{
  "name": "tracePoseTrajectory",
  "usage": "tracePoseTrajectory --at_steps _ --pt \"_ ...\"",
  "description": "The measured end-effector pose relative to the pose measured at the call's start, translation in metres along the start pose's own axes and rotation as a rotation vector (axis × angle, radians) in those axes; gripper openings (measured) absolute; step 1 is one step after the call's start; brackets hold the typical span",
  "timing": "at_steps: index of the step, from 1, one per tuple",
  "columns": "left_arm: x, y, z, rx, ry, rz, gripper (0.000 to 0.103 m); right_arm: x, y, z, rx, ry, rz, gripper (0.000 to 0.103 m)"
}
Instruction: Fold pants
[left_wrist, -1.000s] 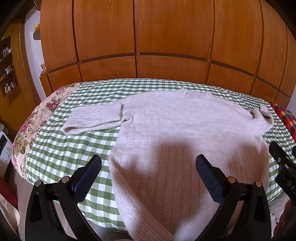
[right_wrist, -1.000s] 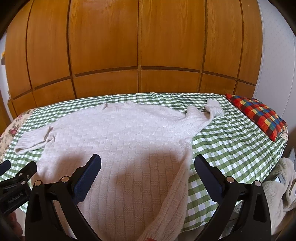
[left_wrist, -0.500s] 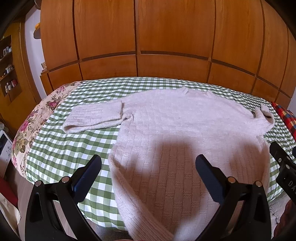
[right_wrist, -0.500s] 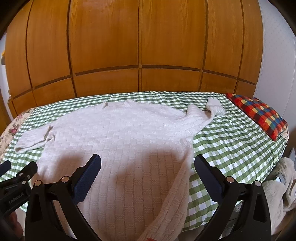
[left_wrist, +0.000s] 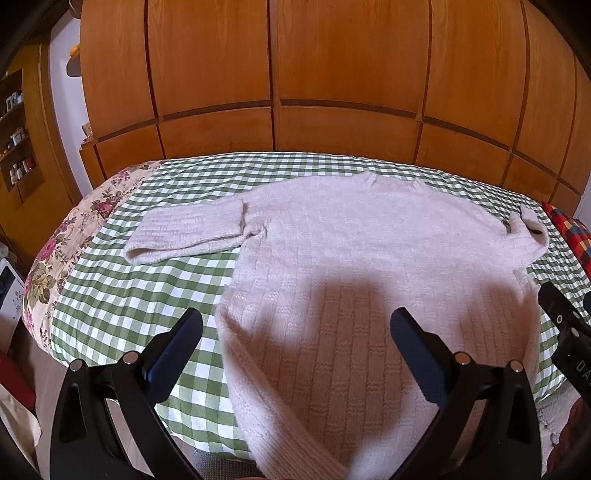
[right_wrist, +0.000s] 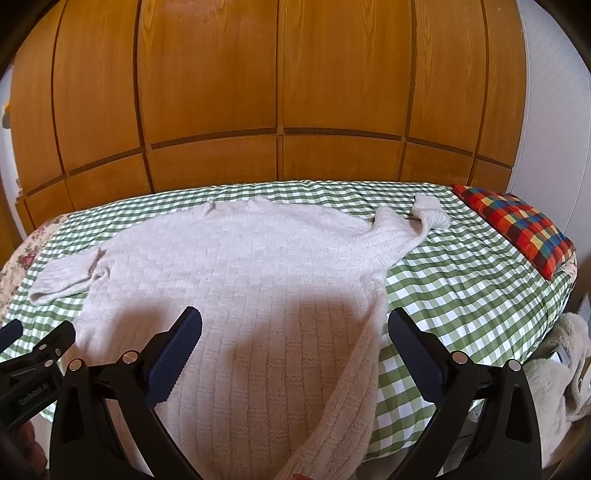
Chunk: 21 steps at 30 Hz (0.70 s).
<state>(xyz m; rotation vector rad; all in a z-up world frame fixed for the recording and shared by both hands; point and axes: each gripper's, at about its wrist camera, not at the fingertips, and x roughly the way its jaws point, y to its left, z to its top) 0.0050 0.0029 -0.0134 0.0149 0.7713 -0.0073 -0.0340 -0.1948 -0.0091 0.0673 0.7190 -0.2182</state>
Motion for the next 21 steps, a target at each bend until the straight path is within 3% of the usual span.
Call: tracePoseTrajectory --at_steps 11,21 --pt "0.012 -0.001 -0.003 0.010 0.034 -0.017 0.101 0.023 0.002 -0.010 -0.040 0.072 -0.023 0.100" --pt "0.054 0.025 -0.019 0.003 0.073 0.045 0.101 0.071 0.000 -0.038 -0.184 0.164 -0.128 0.100"
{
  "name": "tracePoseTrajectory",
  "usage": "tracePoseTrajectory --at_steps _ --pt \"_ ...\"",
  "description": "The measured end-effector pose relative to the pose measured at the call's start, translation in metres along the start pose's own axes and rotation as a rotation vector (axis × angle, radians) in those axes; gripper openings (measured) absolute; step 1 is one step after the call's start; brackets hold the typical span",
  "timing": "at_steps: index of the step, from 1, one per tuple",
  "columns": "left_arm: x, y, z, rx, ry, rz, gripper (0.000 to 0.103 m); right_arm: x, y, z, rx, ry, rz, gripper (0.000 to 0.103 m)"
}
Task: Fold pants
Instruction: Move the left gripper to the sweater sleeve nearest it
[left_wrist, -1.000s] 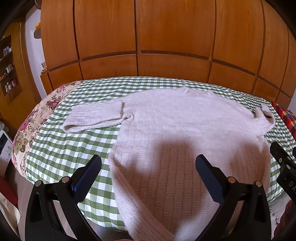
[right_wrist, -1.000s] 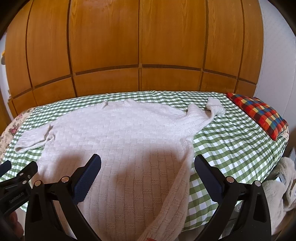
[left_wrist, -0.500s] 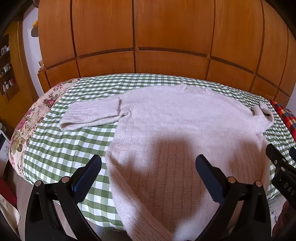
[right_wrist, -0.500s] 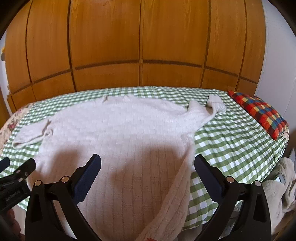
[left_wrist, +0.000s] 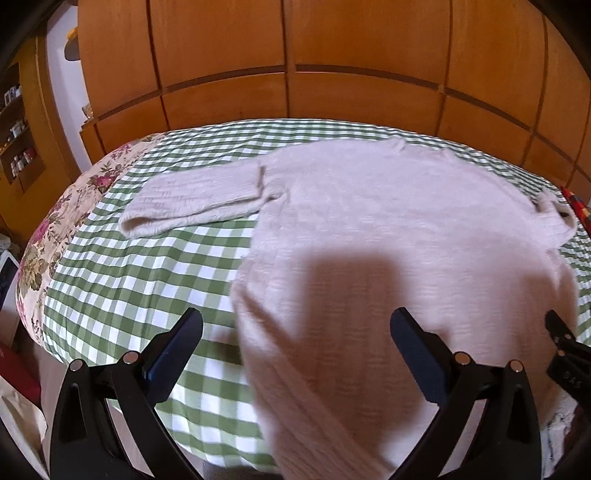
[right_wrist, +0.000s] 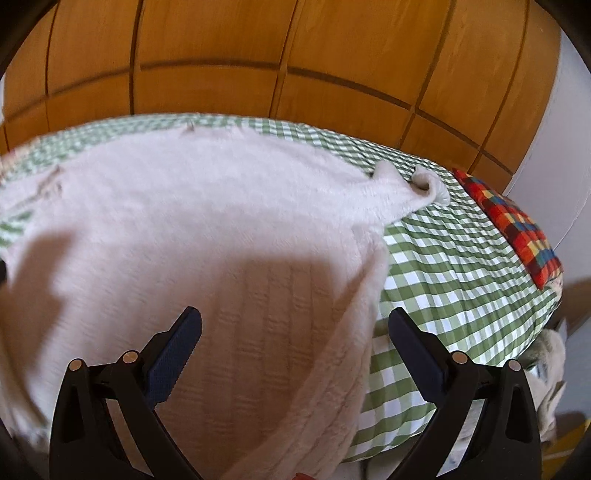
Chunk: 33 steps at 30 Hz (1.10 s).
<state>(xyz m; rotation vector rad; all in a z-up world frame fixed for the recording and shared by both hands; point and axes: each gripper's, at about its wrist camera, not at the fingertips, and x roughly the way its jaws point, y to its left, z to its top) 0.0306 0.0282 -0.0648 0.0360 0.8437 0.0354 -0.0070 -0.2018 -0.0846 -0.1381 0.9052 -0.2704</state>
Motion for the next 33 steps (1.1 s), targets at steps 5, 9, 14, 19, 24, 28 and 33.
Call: tracePoseTrajectory --at_steps 5,9,14,19,24,28,33 --pt "0.026 0.017 -0.009 -0.001 0.038 0.035 0.101 0.017 -0.008 -0.012 -0.043 0.038 -0.042 0.100" --pt "0.041 0.033 -0.015 -0.081 0.093 -0.052 0.101 0.026 -0.026 -0.019 -0.021 0.067 -0.031 0.100" --pt "0.046 0.052 -0.028 -0.128 0.108 -0.135 0.101 0.028 -0.058 -0.027 0.042 0.108 -0.021 0.100" --pt "0.037 0.062 -0.041 -0.091 0.122 -0.122 0.101 0.031 -0.095 -0.043 0.108 0.158 -0.049 0.100" --pt "0.032 0.085 -0.049 -0.115 0.153 -0.117 0.101 0.035 -0.127 -0.057 0.190 0.198 -0.064 0.100" --pt "0.029 0.094 -0.055 -0.121 0.154 -0.144 0.101 0.027 -0.152 -0.058 0.319 0.133 -0.027 0.100" --pt "0.022 0.103 -0.053 -0.193 0.086 -0.183 0.101 0.017 -0.151 -0.040 0.341 0.011 0.058 0.100"
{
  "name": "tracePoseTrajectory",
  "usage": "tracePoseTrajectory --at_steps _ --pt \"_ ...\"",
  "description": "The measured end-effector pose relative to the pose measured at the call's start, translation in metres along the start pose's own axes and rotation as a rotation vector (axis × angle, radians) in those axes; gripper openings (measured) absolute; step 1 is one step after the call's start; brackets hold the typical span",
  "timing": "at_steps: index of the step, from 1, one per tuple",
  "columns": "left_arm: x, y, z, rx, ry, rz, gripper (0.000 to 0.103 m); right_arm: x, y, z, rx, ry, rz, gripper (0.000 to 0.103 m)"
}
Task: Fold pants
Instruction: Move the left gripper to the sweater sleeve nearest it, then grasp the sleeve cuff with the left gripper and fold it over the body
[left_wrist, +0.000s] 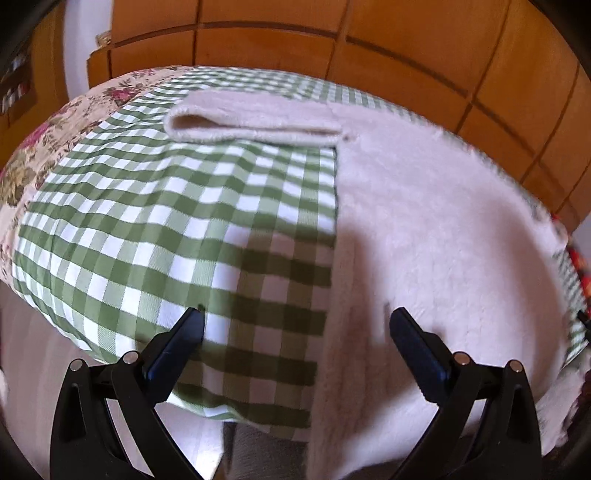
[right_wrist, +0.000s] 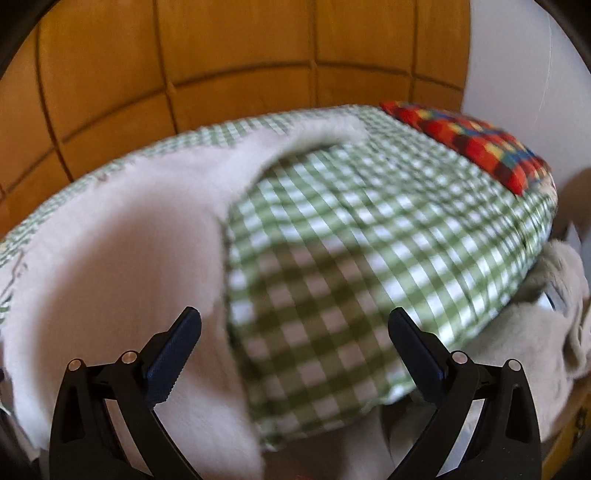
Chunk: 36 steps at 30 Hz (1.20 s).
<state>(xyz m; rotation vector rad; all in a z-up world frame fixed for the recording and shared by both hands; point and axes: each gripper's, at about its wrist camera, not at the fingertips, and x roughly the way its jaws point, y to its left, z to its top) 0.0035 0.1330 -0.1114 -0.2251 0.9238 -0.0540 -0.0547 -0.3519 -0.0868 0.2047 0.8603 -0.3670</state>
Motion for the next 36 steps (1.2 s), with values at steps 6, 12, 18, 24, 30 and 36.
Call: tracePoseTrajectory --at_steps 6,12,18,24,30,36 --pt "0.007 0.006 0.017 -0.065 -0.015 -0.012 0.101 0.019 0.047 0.024 -0.095 -0.036 0.058 0.100" --pt "0.020 -0.005 0.044 0.015 -0.081 0.033 0.101 0.054 0.105 0.052 -0.225 -0.056 0.029 0.100" --pt "0.037 -0.017 0.086 0.095 -0.117 0.087 0.101 0.093 0.127 0.068 -0.252 -0.047 0.014 0.100" --pt "0.056 -0.028 0.122 0.153 -0.147 0.122 0.100 0.117 0.120 0.060 -0.207 0.018 0.031 0.100" --pt "0.084 -0.049 0.151 0.219 -0.146 0.131 0.096 0.120 0.116 0.058 -0.192 0.018 0.038 0.100" --pt "0.118 -0.039 0.167 0.174 -0.079 0.153 0.063 0.119 0.118 0.056 -0.198 0.002 0.019 0.100"
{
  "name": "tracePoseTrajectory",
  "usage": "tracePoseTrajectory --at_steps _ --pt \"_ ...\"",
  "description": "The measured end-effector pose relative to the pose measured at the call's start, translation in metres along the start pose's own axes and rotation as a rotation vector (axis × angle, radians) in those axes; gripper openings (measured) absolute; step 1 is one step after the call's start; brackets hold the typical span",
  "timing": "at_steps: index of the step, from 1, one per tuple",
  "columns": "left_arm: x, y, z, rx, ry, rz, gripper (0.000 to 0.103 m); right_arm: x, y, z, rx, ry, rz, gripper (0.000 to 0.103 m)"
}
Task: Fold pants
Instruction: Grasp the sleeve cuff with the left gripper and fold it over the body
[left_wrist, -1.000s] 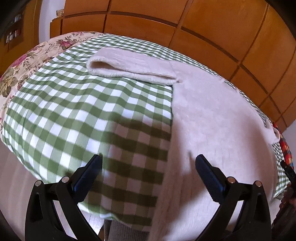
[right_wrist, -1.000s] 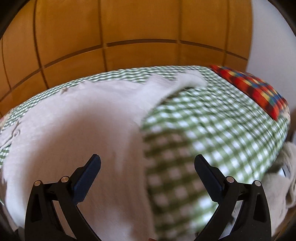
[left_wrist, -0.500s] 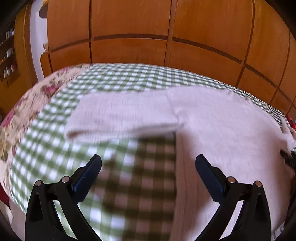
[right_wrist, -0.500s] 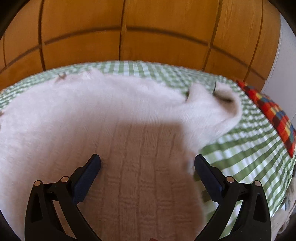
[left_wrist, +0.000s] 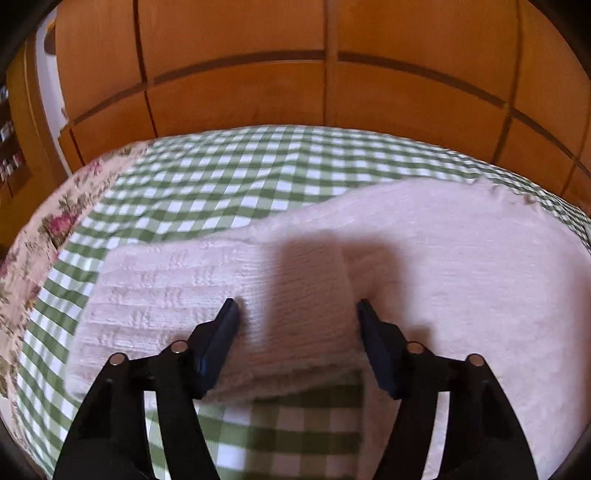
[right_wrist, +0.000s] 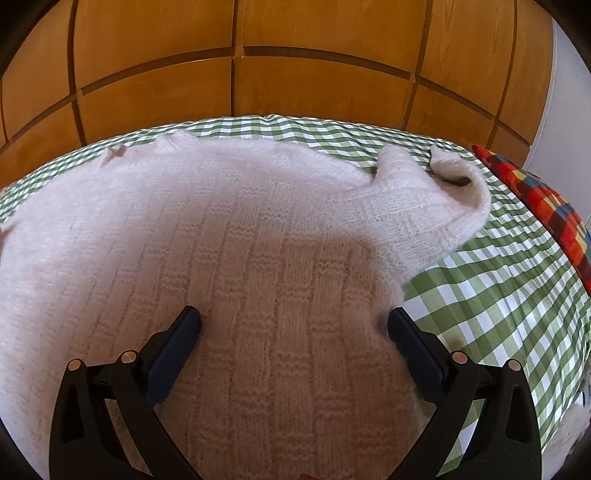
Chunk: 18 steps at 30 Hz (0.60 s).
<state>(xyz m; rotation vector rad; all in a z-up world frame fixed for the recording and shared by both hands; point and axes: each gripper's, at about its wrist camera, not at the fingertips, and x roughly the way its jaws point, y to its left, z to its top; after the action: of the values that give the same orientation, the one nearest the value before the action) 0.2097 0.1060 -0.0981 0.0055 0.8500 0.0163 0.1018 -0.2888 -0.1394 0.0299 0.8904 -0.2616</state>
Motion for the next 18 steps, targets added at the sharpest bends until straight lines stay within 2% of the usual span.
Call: tracePoseTrajectory --at_steps 3,5,6,7,8,10,13,18 --pt "0.004 0.002 -0.005 0.009 -0.005 0.006 0.052 0.001 0.001 -0.001 0.002 -0.003 -0.004 0.100" --pt "0.005 0.003 -0.006 0.026 0.002 0.015 0.035 0.001 0.001 -0.001 0.002 -0.004 -0.006 0.100" --pt "0.004 0.005 -0.005 0.028 0.006 0.015 0.031 0.001 0.001 -0.001 0.001 -0.004 -0.008 0.100" --pt "0.002 0.009 -0.004 0.019 0.007 0.010 0.020 0.001 0.002 -0.001 0.000 -0.004 -0.010 0.100" --pt "0.000 0.015 -0.002 0.001 0.010 0.007 0.014 0.001 0.001 -0.001 0.001 -0.005 -0.010 0.100" --pt "-0.007 0.027 0.003 -0.049 0.005 -0.010 0.013 0.001 0.001 -0.001 0.002 -0.004 -0.009 0.100" --pt "-0.028 0.038 0.016 -0.109 -0.045 -0.030 0.012 0.001 0.001 -0.001 0.001 -0.005 -0.010 0.100" --pt "-0.069 0.034 0.045 -0.164 -0.131 -0.109 0.012 0.001 0.000 -0.001 0.003 -0.005 -0.006 0.100"
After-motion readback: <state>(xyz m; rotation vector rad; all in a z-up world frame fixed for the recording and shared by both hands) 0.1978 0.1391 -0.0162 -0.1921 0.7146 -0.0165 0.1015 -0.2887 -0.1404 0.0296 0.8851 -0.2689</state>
